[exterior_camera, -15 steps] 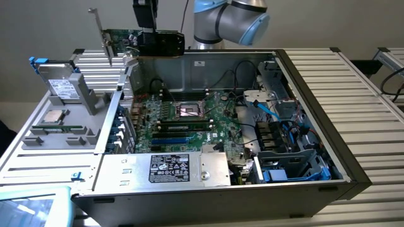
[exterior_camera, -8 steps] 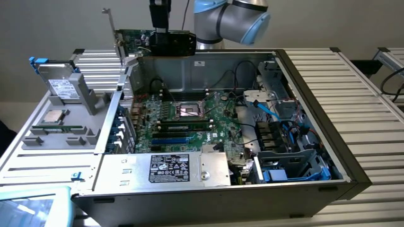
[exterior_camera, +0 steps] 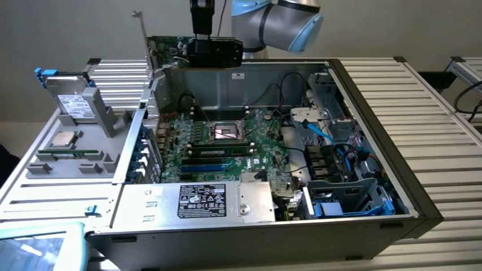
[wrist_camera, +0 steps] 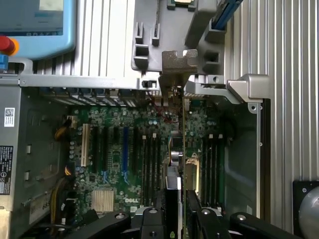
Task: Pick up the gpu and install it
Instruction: 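Pick up the gpu and move the gpu toward the slot, then insert the gpu into the slot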
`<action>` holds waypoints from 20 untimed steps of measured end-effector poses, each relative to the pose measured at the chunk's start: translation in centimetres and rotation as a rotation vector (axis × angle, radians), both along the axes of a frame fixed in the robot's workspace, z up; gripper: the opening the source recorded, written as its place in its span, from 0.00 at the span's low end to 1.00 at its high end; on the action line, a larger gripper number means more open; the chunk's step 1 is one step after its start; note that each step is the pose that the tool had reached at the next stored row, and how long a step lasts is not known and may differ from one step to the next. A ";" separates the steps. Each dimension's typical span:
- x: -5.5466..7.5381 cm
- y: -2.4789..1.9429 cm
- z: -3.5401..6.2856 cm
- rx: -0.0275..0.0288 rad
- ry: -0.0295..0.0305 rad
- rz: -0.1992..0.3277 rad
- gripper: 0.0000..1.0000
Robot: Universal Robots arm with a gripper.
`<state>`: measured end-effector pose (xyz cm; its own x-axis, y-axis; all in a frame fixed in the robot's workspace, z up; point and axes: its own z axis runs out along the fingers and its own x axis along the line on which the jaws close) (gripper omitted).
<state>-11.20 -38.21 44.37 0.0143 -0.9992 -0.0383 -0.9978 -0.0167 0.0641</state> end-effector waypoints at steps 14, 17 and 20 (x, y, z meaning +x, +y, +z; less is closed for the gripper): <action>0.9 0.00 -0.33 -0.0005 -0.0034 0.016 0.28; 0.9 0.00 -0.32 -0.0005 -0.0034 0.016 0.28; 0.9 0.00 -0.32 -0.0008 -0.0034 0.016 0.28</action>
